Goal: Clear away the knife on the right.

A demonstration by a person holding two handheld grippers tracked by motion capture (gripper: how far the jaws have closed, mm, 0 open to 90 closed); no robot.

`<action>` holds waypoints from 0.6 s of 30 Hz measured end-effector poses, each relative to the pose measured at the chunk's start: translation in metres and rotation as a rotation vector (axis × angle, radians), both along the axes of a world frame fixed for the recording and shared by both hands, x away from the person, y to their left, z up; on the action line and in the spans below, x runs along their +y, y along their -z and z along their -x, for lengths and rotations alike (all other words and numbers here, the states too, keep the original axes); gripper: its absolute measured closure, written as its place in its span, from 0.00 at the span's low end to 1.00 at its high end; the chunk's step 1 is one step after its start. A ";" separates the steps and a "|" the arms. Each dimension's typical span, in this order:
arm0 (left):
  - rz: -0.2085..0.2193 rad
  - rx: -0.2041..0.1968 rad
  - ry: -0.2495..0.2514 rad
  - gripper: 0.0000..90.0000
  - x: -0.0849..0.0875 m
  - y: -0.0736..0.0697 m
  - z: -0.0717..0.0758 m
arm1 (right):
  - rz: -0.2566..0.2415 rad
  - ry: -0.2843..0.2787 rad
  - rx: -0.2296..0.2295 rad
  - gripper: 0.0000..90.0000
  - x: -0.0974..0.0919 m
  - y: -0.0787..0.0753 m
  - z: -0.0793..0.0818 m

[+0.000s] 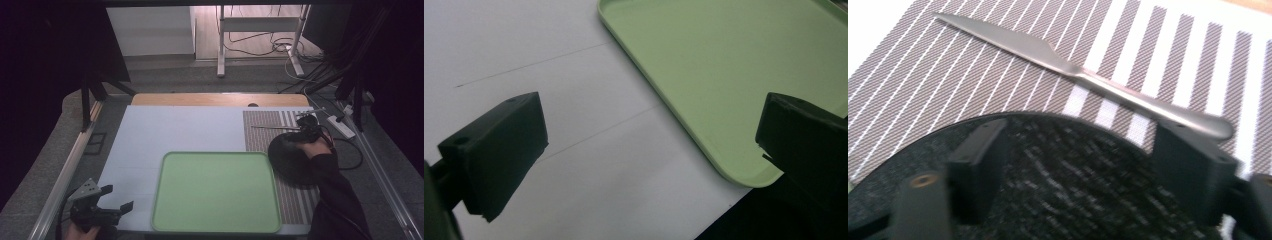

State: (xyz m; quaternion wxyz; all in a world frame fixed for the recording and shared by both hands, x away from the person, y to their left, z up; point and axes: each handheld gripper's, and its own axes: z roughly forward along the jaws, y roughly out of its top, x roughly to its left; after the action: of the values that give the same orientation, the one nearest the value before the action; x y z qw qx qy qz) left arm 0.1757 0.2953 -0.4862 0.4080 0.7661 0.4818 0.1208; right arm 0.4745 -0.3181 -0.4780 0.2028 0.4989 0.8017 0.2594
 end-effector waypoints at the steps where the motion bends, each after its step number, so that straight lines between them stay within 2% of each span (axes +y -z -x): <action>1: 0.000 0.000 0.000 0.01 0.000 0.000 0.000 | 0.003 -0.008 -0.001 0.36 -0.001 -0.001 -0.001; 3: 0.000 0.000 0.000 0.01 0.000 0.000 0.000 | 0.011 -0.005 -0.003 0.44 -0.001 -0.001 -0.004; 4: 0.000 0.000 0.000 0.01 0.000 0.000 0.000 | 0.007 -0.009 0.005 0.52 -0.002 -0.002 -0.006; 9: -0.002 0.000 0.001 0.01 0.000 0.000 0.000 | -0.006 -0.025 0.030 0.76 -0.006 -0.003 -0.015; 16: -0.003 0.000 0.002 0.01 0.000 0.000 0.000 | -0.016 -0.029 0.057 0.99 -0.012 -0.003 -0.030; 18: -0.003 0.000 0.002 0.01 0.000 0.000 0.000 | -0.017 -0.021 0.062 0.99 -0.015 -0.002 -0.035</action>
State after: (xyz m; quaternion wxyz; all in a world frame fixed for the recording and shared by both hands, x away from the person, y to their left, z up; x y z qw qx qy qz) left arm 0.1758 0.2951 -0.4862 0.4069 0.7673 0.4807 0.1211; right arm 0.5091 -0.3327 -0.4759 0.1706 0.5001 0.8105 0.2527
